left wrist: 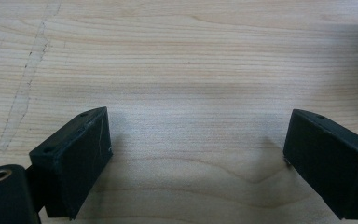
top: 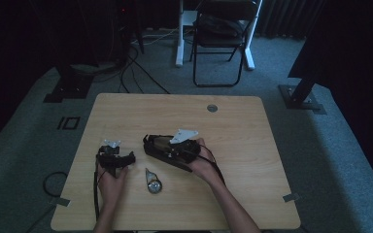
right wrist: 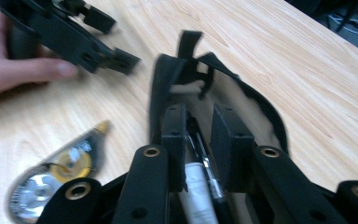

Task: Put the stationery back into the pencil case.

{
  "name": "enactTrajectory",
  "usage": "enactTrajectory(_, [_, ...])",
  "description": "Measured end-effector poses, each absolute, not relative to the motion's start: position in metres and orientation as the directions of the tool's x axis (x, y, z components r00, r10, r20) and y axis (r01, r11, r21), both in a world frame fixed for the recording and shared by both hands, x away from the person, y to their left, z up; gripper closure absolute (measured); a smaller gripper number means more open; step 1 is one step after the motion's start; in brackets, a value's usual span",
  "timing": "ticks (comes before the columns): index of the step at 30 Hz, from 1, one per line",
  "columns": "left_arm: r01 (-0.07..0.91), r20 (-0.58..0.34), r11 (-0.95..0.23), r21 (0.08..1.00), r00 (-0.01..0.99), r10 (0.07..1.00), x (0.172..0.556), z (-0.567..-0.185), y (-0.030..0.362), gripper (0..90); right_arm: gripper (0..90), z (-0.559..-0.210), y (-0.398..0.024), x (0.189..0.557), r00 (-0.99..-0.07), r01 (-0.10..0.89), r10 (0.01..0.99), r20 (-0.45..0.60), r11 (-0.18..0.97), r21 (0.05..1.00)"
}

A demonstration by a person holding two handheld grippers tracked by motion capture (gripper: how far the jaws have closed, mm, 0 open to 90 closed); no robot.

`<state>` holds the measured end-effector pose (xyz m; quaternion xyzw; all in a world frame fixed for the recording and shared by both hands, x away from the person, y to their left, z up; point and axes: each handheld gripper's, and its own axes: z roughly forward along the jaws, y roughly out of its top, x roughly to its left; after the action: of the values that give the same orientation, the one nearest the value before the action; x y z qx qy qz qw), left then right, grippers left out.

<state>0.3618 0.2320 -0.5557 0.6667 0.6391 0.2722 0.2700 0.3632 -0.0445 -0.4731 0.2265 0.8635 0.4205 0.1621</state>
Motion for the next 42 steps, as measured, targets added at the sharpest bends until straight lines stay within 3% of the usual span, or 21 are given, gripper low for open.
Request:
enactTrajectory(17, [0.704, 0.018, -0.039, 0.709, 0.036, 0.999, 0.362, -0.556, 0.232, 7.8, 74.6, -0.477, -0.027, 0.33, -0.875, 0.223, 0.479, -0.071, 0.529, 0.819])
enactTrajectory(42, [0.704, 0.018, -0.04, 0.709, 0.039, 0.999, 0.363, -0.556, 0.231, 7.8, 62.5, -0.499, -0.008, 0.311, -0.883, 0.258, 0.468, -0.026, 0.533, 0.805])
